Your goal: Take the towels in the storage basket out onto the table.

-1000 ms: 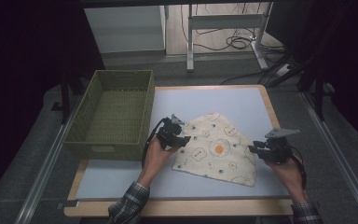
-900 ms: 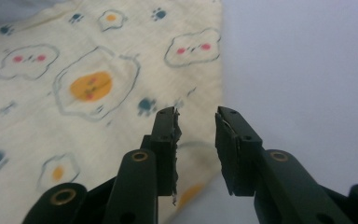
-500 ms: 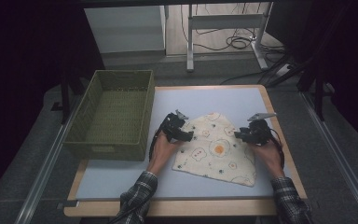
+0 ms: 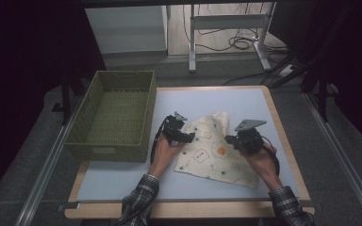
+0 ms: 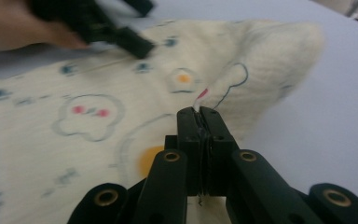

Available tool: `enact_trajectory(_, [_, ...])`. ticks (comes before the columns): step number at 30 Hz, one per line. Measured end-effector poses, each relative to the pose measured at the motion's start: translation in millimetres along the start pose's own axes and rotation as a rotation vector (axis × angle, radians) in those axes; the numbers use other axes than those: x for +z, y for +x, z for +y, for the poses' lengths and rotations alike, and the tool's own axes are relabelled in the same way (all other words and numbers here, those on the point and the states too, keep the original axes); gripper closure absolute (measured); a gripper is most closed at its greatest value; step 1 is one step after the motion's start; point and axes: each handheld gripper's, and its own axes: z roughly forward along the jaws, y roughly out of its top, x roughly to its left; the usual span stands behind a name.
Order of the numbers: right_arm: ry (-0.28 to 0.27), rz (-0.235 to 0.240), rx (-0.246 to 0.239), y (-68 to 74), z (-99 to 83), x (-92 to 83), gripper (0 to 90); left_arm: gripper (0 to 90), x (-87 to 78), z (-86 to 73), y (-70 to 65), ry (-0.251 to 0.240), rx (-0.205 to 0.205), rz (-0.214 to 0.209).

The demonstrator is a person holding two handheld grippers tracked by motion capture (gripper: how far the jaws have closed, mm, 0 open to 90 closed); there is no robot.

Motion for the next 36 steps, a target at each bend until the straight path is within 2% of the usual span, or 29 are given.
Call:
enact_trajectory(1, [0.0, 0.0, 0.0, 0.0, 0.0, 0.0, 87.1, 16.6, 0.0, 0.0, 0.0, 0.0, 0.0, 0.0])
enact_trajectory(2, [0.014, 0.022, -0.008, 8.2, -2.1, 4.5, 86.7, 16.6, -0.1, 0.0, 0.0, 0.001, -0.001, 0.0])
enact_trajectory(4, [0.058, 0.064, -0.023, 22.2, -9.3, 16.8, 84.0, 16.6, -0.1, -0.1, 0.0, 0.0, -0.001, 0.0])
enact_trajectory(6, [0.106, 0.082, -0.03, 31.5, -17.5, 28.6, 79.0, 16.6, -0.1, -0.1, 0.2, 0.0, 0.001, 0.001])
enact_trajectory(7, [0.121, 0.091, -0.024, 33.7, -21.0, 32.6, 76.1, 16.7, -0.1, -0.1, 0.2, 0.001, 0.001, 0.001])
enact_trajectory(9, [0.112, 0.111, -0.003, 33.2, -23.9, 32.4, 72.8, 16.7, -0.1, -0.1, 0.2, 0.001, 0.001, 0.002])
enact_trajectory(10, [0.097, 0.116, 0.018, 29.0, -21.4, 24.8, 70.5, 16.7, 0.0, -0.1, 0.1, -0.001, -0.001, 0.002])
enact_trajectory(12, [0.085, 0.119, 0.024, 26.3, -19.7, 19.0, 70.1, 16.7, 0.0, -0.2, 0.0, -0.001, -0.001, 0.002])
enact_trajectory(15, [0.056, 0.095, 0.036, 17.2, -15.2, 0.8, 68.9, 16.7, 0.1, -0.2, -0.1, -0.002, -0.003, 0.004])
enact_trajectory(16, [0.05, 0.054, 0.026, 10.0, -13.3, -9.8, 68.6, 16.7, 0.1, -0.2, 0.0, -0.001, -0.002, 0.005])
enact_trajectory(18, [0.048, -0.005, 0.03, 0.6, -12.5, -16.9, 68.5, 16.9, 0.2, -0.2, -0.2, -0.003, -0.005, 0.005])
enact_trajectory(19, [0.048, -0.005, 0.03, 0.6, -12.5, -16.9, 68.5, 16.9, 0.2, -0.2, -0.2, -0.003, -0.005, 0.005])
enact_trajectory(20, [0.042, -0.031, 0.058, -11.4, -13.5, -18.3, 68.5, 16.9, 0.2, -0.2, 0.0, -0.003, -0.005, 0.004])
enact_trajectory(21, [0.042, -0.031, 0.058, -11.4, -13.5, -18.3, 68.5, 16.9, 0.2, -0.2, 0.0, -0.003, -0.005, 0.004])
enact_trajectory(22, [0.046, -0.049, 0.081, -21.8, -15.5, -13.4, 67.8, 17.0, 0.2, -0.2, 0.1, -0.001, -0.004, 0.005])
enact_trajectory(23, [0.046, -0.049, 0.081, -21.8, -15.5, -13.4, 67.8, 17.0, 0.2, -0.2, 0.1, -0.001, -0.004, 0.005])
enact_trajectory(24, [0.053, -0.045, 0.1, -28.8, -18.1, -3.1, 65.0, 17.0, 0.2, -0.2, 0.2, 0.0, -0.004, 0.005])
enact_trajectory(25, [0.053, -0.045, 0.1, -28.8, -18.1, -3.1, 65.0, 17.0, 0.1, -0.1, 0.1, 0.0, -0.004, 0.005])
enact_trajectory(26, [0.057, -0.022, 0.121, -33.5, -20.6, 9.8, 62.4, 17.0, 0.2, -0.2, 0.1, -0.001, -0.004, 0.005])
enact_trajectory(27, [0.057, -0.022, 0.121, -33.5, -20.6, 9.8, 62.4, 17.0, 0.2, -0.2, 0.1, -0.001, -0.004, 0.005])
enact_trajectory(30, [0.069, -0.003, 0.113, -35.3, -22.5, 28.8, 60.9, 17.0, 0.1, -0.2, 0.2, 0.0, -0.004, 0.005])
enact_trajectory(31, [0.092, -0.003, 0.097, -34.9, -23.5, 40.1, 62.9, 17.0, 0.1, -0.2, 0.2, 0.0, -0.004, 0.005])
enact_trajectory(32, [0.08, -0.015, 0.094, -33.6, -24.2, 42.5, 73.1, 17.0, 0.1, -0.2, 0.2, 0.0, -0.004, 0.005])
enact_trajectory(33, [0.07, -0.006, 0.095, -33.0, -24.3, 42.5, 83.3, 17.0, 0.1, -0.1, 0.2, 0.0, -0.004, 0.005])
enact_trajectory(34, [0.074, -0.01, 0.097, -32.0, -24.3, 42.6, 89.2, 17.0, 0.1, -0.2, 0.2, 0.0, -0.004, 0.005])
enact_trajectory(36, [0.082, -0.008, 0.085, -30.8, -23.8, 40.8, 89.7, 17.0, 0.1, -0.2, 0.2, 0.0, -0.004, 0.005])
